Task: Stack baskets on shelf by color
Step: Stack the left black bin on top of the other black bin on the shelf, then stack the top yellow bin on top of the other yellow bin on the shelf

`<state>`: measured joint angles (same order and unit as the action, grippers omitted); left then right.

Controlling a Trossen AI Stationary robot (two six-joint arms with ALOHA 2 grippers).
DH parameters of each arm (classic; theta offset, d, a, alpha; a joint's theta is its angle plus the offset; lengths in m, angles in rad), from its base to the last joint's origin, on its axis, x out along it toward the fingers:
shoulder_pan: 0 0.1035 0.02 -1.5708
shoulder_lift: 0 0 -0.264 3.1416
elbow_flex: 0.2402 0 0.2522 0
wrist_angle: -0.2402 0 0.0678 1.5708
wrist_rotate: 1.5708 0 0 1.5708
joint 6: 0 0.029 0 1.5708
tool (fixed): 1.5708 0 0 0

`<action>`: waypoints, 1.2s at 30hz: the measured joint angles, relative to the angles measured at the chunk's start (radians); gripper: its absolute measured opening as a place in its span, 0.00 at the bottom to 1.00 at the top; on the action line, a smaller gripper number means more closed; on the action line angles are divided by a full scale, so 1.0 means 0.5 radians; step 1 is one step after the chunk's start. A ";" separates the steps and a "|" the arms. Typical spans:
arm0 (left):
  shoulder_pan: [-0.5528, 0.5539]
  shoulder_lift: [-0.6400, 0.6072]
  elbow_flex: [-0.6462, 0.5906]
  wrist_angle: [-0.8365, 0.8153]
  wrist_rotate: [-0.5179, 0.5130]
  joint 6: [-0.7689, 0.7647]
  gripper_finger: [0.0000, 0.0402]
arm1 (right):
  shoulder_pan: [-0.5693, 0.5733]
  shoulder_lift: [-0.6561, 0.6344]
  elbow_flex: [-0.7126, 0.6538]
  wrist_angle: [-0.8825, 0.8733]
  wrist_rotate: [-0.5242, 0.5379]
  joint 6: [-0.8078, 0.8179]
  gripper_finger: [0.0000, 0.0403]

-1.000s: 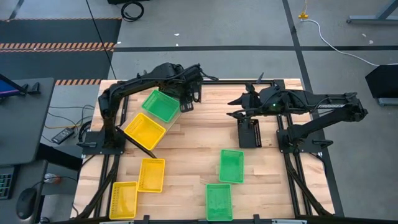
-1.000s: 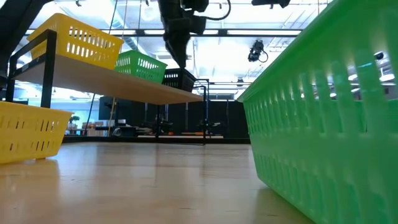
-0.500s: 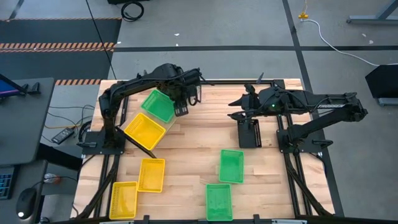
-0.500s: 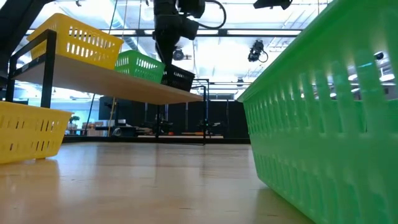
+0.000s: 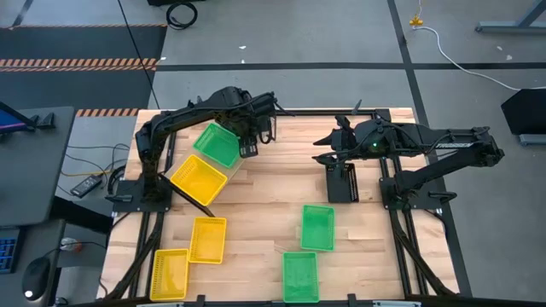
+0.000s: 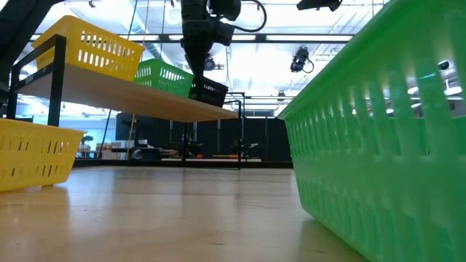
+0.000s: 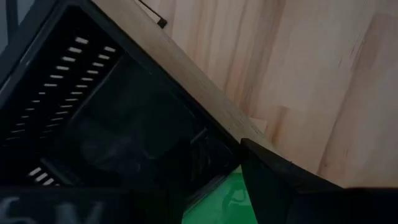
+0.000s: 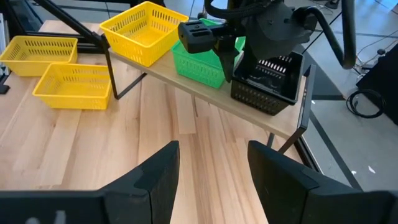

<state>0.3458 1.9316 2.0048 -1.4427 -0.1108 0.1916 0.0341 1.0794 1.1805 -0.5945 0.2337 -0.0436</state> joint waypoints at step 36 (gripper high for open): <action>-1.212 -0.026 0.185 0.738 0.232 -0.628 0.32 | 0.510 0.092 -0.185 -0.975 -0.396 1.955 0.44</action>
<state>-0.2600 1.9186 2.0975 -1.0737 0.0053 -0.1224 0.2890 1.1253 1.0882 -1.0822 0.0358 0.9340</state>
